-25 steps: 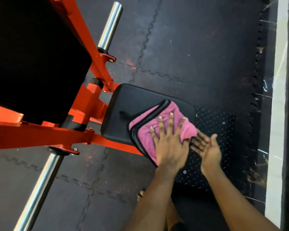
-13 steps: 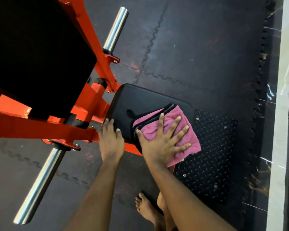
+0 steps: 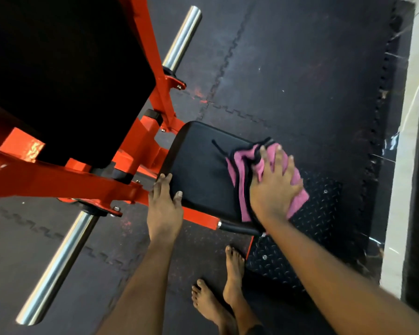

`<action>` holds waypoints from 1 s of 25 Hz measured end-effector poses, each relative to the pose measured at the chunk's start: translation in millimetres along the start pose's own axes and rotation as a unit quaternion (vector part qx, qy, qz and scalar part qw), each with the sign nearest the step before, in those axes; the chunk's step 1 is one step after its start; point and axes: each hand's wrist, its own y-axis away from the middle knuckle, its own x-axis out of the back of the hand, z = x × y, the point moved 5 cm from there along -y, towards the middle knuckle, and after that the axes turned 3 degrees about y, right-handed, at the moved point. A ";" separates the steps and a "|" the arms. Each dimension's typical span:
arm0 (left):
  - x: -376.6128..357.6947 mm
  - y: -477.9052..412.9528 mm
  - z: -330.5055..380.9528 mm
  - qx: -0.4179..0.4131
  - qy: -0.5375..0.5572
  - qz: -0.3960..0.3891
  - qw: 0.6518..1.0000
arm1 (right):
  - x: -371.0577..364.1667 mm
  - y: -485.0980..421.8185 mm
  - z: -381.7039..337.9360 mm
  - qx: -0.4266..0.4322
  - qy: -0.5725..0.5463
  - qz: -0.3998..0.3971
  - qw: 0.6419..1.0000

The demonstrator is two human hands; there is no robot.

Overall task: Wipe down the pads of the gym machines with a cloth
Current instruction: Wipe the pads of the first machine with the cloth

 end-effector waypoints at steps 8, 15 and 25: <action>1.2 -4.0 -1.9 0.001 0.023 0.017 1.000 | -6.2 -25.3 -10.4 0.020 0.019 -0.017 0.999; 15.7 -11.0 -34.5 0.044 0.205 0.042 0.977 | -18.7 -19.2 -118.8 0.268 0.048 -0.045 0.961; 28.6 3.1 -51.7 0.128 0.225 0.160 0.953 | -43.1 -11.0 -203.2 0.499 0.060 -0.084 0.861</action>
